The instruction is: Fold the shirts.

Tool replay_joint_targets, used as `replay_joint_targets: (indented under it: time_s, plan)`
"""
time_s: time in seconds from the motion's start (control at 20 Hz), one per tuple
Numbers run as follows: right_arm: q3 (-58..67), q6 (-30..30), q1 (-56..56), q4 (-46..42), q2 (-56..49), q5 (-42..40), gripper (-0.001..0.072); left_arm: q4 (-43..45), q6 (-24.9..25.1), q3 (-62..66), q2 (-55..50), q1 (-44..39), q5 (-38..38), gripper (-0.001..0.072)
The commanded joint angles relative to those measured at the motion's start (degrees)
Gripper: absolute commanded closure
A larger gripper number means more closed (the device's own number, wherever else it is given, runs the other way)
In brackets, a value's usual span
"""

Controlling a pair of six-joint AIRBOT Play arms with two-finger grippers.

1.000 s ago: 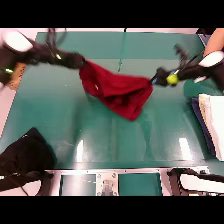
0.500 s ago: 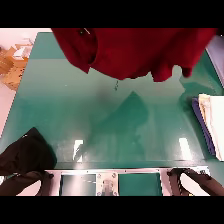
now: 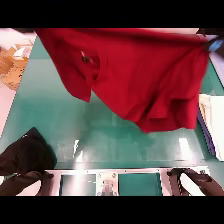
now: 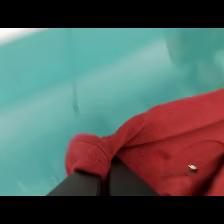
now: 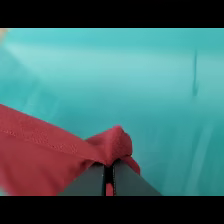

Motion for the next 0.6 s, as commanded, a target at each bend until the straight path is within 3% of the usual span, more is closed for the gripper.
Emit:
replay_joint_targets:
  time_s: [0.0, 0.2, 0.4, 0.55]
  plan:
    - [-22.9, -1.3, 2.9, 1.5, -1.1, -11.5, 0.0697, -4.8, 0.9, -14.7, -5.0, 0.0, 3.7, 0.0685]
    - [-37.9, -1.3, 6.3, 4.2, -11.9, -26.8, 0.0698, -9.9, 1.5, -24.6, -17.0, 0.0, 11.5, 0.0685]
    - [-34.1, -4.5, 5.2, 4.2, -21.9, -28.3, 0.0698, -15.5, 1.5, -24.6, -25.7, 0.1, 14.9, 0.0685]
    - [-29.0, -5.0, 1.8, 4.0, -22.5, -25.9, 0.0685, -15.3, 1.5, -24.4, -26.4, 0.1, 17.7, 0.0685]
